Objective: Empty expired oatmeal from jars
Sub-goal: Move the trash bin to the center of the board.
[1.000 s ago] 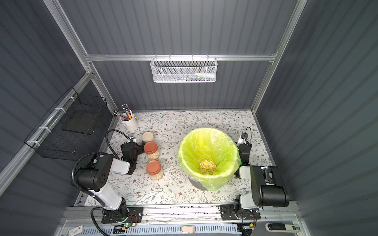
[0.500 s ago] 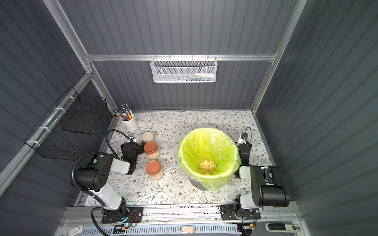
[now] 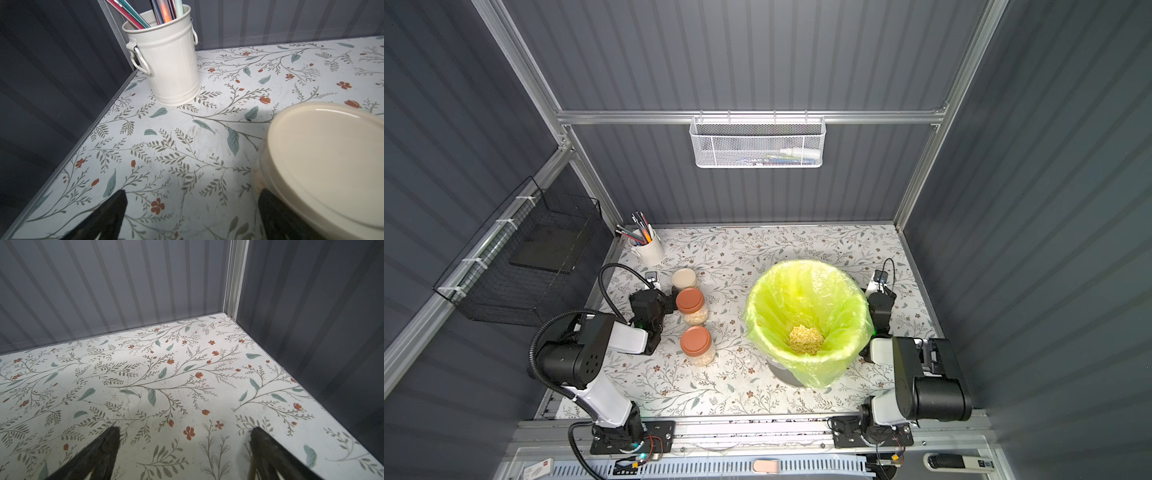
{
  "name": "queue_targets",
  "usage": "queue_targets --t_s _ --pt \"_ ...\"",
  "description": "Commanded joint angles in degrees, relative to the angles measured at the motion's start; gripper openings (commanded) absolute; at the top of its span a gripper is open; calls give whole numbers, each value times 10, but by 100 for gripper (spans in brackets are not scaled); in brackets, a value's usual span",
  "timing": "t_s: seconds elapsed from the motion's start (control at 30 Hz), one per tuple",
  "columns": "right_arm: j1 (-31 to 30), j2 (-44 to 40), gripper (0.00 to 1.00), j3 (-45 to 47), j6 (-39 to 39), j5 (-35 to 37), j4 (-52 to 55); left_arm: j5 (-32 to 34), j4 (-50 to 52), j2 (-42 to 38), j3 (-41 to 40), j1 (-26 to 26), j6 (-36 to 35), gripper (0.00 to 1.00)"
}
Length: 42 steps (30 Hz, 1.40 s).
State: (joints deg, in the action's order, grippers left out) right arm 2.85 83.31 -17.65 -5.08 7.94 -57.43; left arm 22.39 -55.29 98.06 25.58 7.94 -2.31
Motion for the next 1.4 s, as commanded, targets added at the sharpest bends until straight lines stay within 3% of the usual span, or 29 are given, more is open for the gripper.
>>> queue_targets --t_s 0.0,0.47,0.87,1.2,1.37 --pt "-1 4 99 4 -1 5 -13 -6 -11 6 -3 2 6 100" --pt "0 1 99 9 -4 11 -22 -11 -29 3 -12 2 0 100" --pt "0 -19 99 18 -3 10 -19 -20 64 -67 6 3 -5 100" --pt "0 -109 99 -24 -9 28 130 -22 188 -183 36 4 -15 100" --pt "0 -167 99 -91 -26 43 305 -62 280 -239 66 4 -9 100"
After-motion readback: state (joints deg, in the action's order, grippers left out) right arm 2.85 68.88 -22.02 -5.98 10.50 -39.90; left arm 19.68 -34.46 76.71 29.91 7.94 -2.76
